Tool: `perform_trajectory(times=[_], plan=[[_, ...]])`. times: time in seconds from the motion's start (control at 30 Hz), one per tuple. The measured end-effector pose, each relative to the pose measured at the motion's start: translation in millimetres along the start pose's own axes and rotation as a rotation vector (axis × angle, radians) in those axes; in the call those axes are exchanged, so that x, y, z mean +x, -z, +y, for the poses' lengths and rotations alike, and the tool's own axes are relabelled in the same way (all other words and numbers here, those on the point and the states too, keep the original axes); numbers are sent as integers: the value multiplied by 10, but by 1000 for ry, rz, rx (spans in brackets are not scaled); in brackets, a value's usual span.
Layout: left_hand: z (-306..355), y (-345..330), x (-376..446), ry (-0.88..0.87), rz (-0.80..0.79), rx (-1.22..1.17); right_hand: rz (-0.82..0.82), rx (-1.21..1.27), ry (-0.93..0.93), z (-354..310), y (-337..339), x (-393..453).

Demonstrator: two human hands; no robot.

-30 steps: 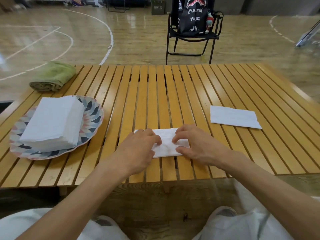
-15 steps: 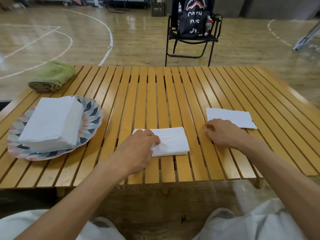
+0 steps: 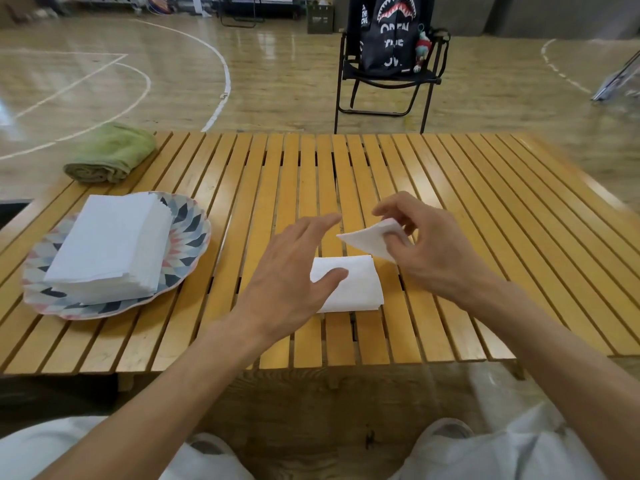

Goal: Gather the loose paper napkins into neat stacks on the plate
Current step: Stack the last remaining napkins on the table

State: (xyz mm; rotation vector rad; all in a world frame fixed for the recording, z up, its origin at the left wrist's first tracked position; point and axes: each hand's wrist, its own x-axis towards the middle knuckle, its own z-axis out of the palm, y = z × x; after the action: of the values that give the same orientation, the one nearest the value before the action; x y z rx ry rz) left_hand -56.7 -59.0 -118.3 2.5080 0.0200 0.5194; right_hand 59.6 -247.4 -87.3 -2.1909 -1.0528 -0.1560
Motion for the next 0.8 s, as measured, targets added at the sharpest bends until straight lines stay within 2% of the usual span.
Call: perform_trajectory(times=[0.23,0.43,0.6,0.67,0.73,0.8], plan=[[188,48,29,-64,152,-91,-83,93,112,-123,-110,-38],[179,70,34,-63,141,-141,-49,148,80,-111,-119,-55],[124,144,85,83,235,-313,-159,154,-133,54,-9,-44],[60,192,116,156,276,-432,-146,173,-223,145,60,-34],[1,238,137,230,302,-545,-117,298,-336,229,131,-13],[-60,250,140,298,305,-551,-104,501,-475,283,171,7]])
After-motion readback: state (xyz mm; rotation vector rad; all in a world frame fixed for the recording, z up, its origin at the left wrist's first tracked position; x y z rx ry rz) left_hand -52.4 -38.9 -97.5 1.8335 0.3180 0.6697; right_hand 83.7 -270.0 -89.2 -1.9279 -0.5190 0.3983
